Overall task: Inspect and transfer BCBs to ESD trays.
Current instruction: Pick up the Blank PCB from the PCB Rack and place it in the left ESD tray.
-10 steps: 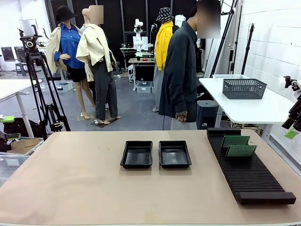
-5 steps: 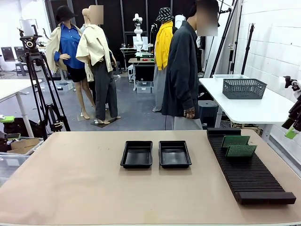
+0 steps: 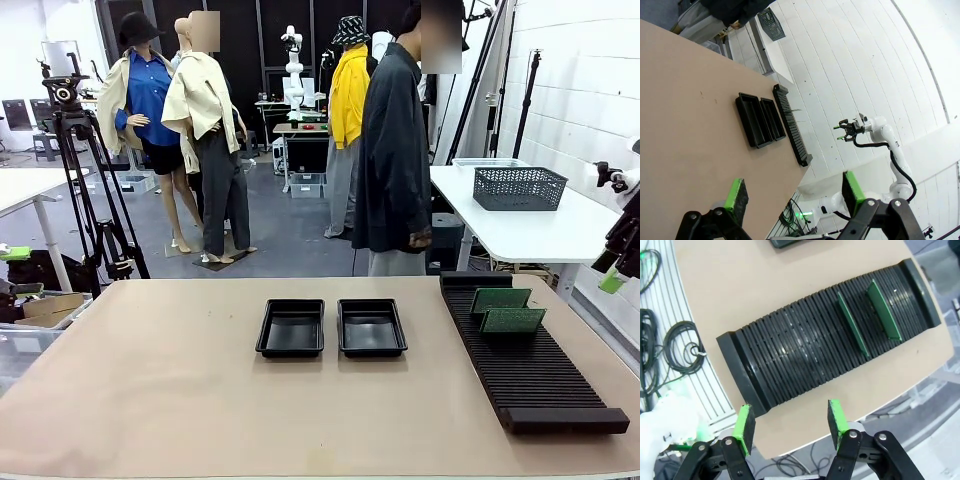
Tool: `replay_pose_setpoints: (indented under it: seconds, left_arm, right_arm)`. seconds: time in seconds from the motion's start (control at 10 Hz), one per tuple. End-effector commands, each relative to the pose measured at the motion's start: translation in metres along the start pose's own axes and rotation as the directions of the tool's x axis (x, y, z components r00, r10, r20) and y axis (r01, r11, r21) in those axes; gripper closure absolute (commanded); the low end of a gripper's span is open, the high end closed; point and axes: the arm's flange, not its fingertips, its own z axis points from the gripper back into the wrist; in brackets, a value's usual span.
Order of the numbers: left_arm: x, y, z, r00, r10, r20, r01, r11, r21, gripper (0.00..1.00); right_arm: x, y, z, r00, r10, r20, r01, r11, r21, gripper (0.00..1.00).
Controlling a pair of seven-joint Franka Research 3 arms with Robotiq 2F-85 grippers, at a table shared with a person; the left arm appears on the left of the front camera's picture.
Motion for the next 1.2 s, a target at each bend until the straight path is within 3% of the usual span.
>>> replay_pose_setpoints:
  seconds: [0.0, 0.3, 0.7, 0.8, 1.1]
  left_arm:
    - [-0.001, -0.002, 0.001, 1.0, 0.006, 0.003, -0.006, 1.0, 0.009, 0.0]
    - [-0.001, -0.002, 0.001, 1.0, 0.006, 0.003, -0.006, 1.0, 0.009, 0.0]
    - [-0.001, -0.002, 0.001, 1.0, 0.006, 0.003, -0.006, 1.0, 0.009, 0.0]
    - [-0.001, -0.002, 0.001, 1.0, 0.006, 0.003, -0.006, 1.0, 0.009, 0.0]
    - [-0.001, -0.002, 0.001, 1.0, 0.006, 0.003, -0.006, 1.0, 0.009, 0.0]
  right_arm:
    - [0.011, -0.006, -0.003, 0.999, 0.019, -0.034, -0.021, 0.999, -0.042, 0.27]
    - [0.032, -0.014, -0.02, 0.994, 0.089, -0.057, -0.094, 0.991, -0.1, 0.27]
    - [0.08, -0.018, -0.053, 0.958, 0.206, -0.199, -0.235, 0.962, -0.141, 0.27]
    - [0.092, -0.018, -0.061, 0.946, 0.226, -0.232, -0.261, 0.956, -0.133, 0.23]
    - [0.116, -0.025, -0.081, 0.916, 0.289, -0.278, -0.322, 0.943, -0.08, 0.01]
